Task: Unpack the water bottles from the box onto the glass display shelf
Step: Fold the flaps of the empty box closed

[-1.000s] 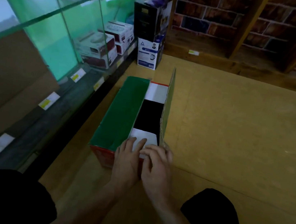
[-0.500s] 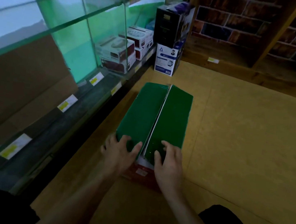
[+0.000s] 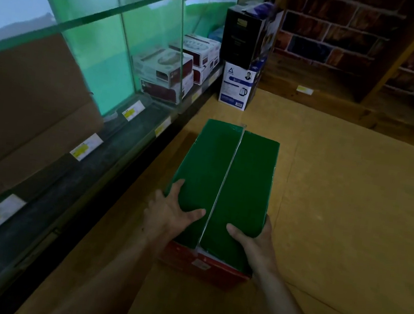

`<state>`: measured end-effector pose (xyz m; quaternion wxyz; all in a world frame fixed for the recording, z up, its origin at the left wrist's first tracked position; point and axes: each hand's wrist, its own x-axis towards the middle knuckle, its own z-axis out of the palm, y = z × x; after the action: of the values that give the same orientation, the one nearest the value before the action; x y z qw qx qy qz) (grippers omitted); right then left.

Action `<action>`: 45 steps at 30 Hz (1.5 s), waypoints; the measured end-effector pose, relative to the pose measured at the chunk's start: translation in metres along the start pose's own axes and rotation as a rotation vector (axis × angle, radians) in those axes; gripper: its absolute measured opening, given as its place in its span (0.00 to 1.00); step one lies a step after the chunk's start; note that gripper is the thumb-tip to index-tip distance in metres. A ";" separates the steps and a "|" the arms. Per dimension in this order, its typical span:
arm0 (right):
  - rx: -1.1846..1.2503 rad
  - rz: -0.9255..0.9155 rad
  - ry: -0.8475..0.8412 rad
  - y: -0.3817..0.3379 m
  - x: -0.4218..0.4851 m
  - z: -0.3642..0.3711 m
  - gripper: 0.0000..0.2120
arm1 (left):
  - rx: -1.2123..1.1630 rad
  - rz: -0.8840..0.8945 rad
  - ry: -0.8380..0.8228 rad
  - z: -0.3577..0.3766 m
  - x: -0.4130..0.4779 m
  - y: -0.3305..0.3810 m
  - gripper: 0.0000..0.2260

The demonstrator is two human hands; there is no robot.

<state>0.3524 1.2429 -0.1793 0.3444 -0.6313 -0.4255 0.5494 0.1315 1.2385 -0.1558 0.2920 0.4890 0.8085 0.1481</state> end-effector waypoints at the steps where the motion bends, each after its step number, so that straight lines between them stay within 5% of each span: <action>1: 0.026 -0.016 0.001 0.002 0.001 0.002 0.51 | 0.002 0.001 0.012 0.000 0.000 0.001 0.45; 16: 0.038 -0.063 -0.056 -0.017 0.003 0.037 0.50 | -0.032 -0.023 0.019 -0.034 0.012 -0.015 0.43; 27: -0.004 -0.092 -0.126 -0.031 0.011 0.095 0.63 | -0.003 -0.059 -0.074 -0.081 0.059 -0.045 0.45; 45: -0.077 -0.019 0.022 -0.032 0.035 0.150 0.62 | 0.271 0.024 0.002 -0.074 0.076 -0.061 0.37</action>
<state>0.2002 1.2835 -0.1881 0.3297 -0.6459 -0.4483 0.5226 0.0159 1.2793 -0.1547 0.2205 0.5335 0.8155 0.0418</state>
